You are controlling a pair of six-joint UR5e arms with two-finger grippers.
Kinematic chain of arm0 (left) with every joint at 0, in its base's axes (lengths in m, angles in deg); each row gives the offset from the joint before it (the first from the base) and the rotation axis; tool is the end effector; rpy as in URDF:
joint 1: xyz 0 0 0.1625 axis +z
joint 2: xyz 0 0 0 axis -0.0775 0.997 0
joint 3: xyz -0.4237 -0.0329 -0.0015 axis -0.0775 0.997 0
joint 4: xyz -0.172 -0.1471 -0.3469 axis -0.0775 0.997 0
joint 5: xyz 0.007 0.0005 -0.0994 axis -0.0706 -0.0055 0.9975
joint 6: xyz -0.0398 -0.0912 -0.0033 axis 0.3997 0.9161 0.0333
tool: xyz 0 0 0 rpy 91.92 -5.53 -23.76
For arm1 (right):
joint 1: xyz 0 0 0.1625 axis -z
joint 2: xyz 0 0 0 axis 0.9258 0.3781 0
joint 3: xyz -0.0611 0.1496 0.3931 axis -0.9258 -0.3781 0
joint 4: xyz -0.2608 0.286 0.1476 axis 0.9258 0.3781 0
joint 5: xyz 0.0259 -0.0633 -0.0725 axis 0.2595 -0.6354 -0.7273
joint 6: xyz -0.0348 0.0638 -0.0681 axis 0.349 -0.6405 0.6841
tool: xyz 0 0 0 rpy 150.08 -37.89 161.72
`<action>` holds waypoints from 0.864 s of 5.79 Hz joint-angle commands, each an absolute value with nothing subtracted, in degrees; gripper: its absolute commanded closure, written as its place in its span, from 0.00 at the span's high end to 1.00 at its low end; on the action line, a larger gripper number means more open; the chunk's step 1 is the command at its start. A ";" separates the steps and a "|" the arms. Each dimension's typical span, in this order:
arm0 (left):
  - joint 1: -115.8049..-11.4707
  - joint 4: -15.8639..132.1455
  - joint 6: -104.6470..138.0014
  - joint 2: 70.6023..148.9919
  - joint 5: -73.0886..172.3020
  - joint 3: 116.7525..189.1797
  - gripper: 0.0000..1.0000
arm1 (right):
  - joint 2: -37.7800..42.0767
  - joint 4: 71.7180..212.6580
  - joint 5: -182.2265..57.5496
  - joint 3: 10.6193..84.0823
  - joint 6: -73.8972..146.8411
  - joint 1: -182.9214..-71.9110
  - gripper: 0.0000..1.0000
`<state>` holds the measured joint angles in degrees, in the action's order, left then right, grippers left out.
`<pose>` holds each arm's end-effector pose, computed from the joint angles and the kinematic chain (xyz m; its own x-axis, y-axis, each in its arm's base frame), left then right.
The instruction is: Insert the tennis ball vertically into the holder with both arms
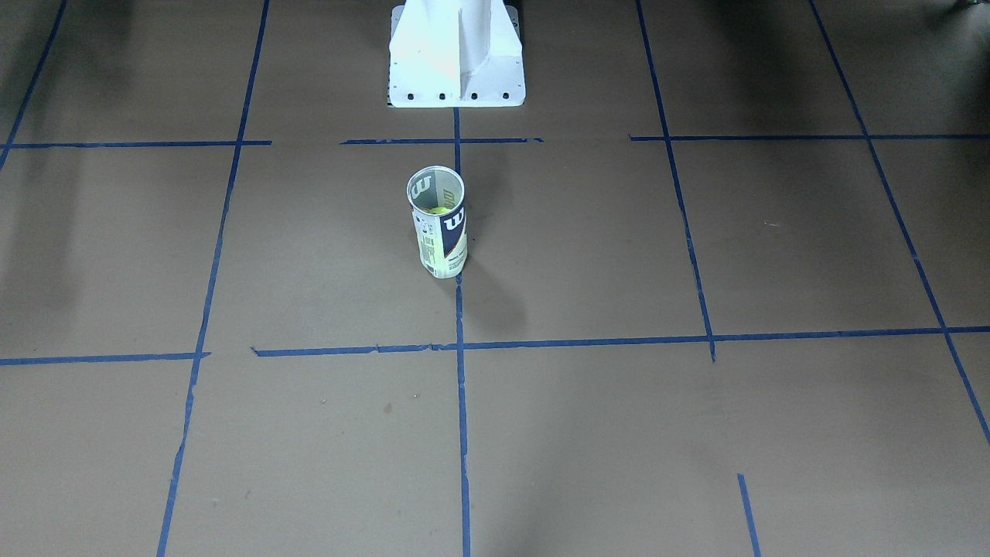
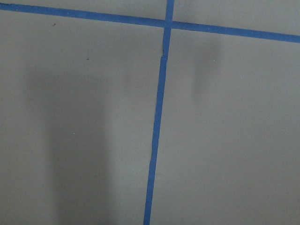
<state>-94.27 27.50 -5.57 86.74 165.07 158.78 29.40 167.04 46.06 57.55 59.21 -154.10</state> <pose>-0.0591 -0.4644 0.6337 0.6759 0.1197 -0.7272 -0.0923 0.9927 0.0777 0.0396 -0.4332 0.6270 0.7411 -0.0923 0.6650 0.1453 0.9891 -0.0247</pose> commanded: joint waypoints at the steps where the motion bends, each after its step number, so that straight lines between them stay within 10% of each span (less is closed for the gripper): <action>1: -94.27 27.55 -5.61 86.60 165.01 158.94 1.00 | 29.72 167.04 46.56 57.54 59.21 -154.09 1.00; 5: -94.18 27.55 -5.61 86.33 164.92 158.94 1.00 | 29.72 167.04 47.09 57.54 59.30 -154.09 1.00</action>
<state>-94.25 27.55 -5.61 86.32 164.93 158.94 29.72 167.04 46.96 57.60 59.24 -154.09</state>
